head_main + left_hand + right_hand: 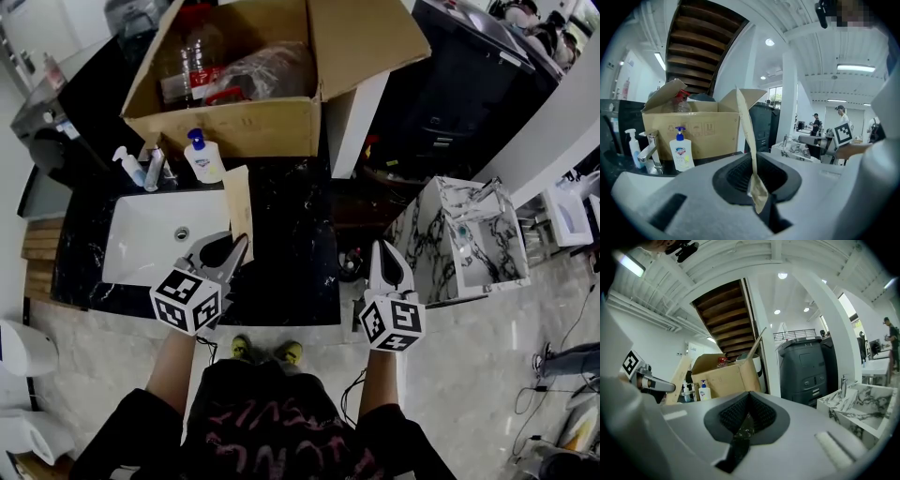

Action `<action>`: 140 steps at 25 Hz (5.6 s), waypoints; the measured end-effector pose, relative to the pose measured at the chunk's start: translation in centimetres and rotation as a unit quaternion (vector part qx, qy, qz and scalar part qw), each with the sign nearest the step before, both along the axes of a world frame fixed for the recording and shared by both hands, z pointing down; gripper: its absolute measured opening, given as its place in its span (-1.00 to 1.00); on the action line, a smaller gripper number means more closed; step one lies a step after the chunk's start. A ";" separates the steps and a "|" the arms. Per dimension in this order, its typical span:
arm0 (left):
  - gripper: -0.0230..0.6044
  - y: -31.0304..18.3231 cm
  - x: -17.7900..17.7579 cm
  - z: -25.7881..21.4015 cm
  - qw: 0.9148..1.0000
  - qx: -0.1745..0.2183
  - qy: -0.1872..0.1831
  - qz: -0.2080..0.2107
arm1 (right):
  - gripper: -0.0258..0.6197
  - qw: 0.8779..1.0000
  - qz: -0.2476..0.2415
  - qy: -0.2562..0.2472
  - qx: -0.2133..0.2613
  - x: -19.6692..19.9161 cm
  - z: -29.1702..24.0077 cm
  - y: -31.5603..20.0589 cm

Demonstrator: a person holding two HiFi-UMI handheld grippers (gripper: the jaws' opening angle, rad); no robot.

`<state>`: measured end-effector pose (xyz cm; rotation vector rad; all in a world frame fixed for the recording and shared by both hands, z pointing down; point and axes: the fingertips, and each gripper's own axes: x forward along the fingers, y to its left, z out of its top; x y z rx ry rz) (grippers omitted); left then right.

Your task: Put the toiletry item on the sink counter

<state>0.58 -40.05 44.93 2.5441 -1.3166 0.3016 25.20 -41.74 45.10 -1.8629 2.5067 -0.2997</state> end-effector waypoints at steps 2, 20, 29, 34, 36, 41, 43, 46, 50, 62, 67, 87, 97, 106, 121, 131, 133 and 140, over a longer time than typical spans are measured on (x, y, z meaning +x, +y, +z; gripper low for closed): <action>-0.84 -0.2 0.3 0.2 1.000 -0.005 0.002 0.003 | -0.88 1.000 0.001 0.001 -0.001 0.0 -0.1 -0.2; -0.83 -2.4 1.3 3.9 0.998 -0.046 0.008 0.049 | -0.88 0.999 0.033 0.018 -0.001 -1.0 -0.6 -0.3; -0.83 -3.0 1.6 7.2 0.994 -0.095 0.012 0.058 | -0.88 0.999 0.042 0.022 -0.004 -1.2 -0.4 -0.3; -0.83 -2.7 2.2 9.6 0.990 -0.118 -0.007 0.071 | -0.88 0.998 0.051 0.024 -0.009 -0.7 -0.2 0.0; -0.83 -2.3 2.3 10.6 0.988 -0.133 -0.011 0.074 | -0.88 0.998 0.054 0.026 -0.010 -0.6 -0.1 0.1; -0.83 -1.6 2.1 13.1 0.982 -0.171 -0.031 0.069 | -0.88 0.998 0.058 0.027 -0.015 -0.4 0.2 0.5; -0.83 -1.6 1.9 13.9 0.980 -0.182 -0.040 0.065 | -0.88 0.998 0.060 0.027 -0.016 -0.3 0.2 0.6; -0.83 -1.5 1.6 14.6 0.978 -0.193 -0.048 0.060 | -0.88 0.997 0.064 0.028 -0.018 -0.1 0.3 0.9; -0.83 -1.5 1.6 15.1 0.977 -0.199 -0.046 0.058 | -0.88 0.997 0.068 0.029 -0.023 0.1 0.6 1.1; -0.78 -2.3 0.9 16.8 0.974 -0.221 -0.036 0.041 | -0.88 0.996 0.070 0.033 -0.038 0.2 1.7 1.4; -0.71 -2.7 0.1 17.9 0.971 -0.232 -0.048 0.032 | -0.88 0.996 0.073 0.035 -0.042 0.2 2.1 1.4; -0.60 -3.2 -4.0 16.3 0.978 -0.202 -0.055 -0.011 | -0.89 0.997 0.059 0.032 -0.035 -0.9 1.6 1.0; -0.90 -3.1 -6.2 10.8 0.989 -0.134 -0.047 -0.049 | -0.89 0.999 0.040 0.027 -0.018 -2.1 0.2 1.1; -0.94 -2.4 -6.1 5.4 0.995 -0.062 -0.040 -0.060 | -0.89 0.999 0.026 0.034 -0.005 -1.7 -1.4 1.7; -0.93 0.1 -6.5 -3.0 0.991 0.081 -0.026 -0.104 | -0.89 0.999 0.008 0.039 0.014 -0.8 -1.6 2.3; -0.93 1.5 -6.6 -5.7 0.987 0.114 -0.012 -0.114 | -0.90 0.999 -0.010 0.042 0.025 -1.2 -1.8 2.5; -0.93 1.7 -6.6 -5.9 0.987 0.116 -0.007 -0.113 | -0.90 0.999 -0.007 0.039 0.023 -1.0 -1.7 2.7; -0.93 1.8 -6.2 -6.5 0.985 0.128 -0.004 -0.114 | -0.90 0.999 -0.001 0.035 0.032 -0.3 -2.2 2.8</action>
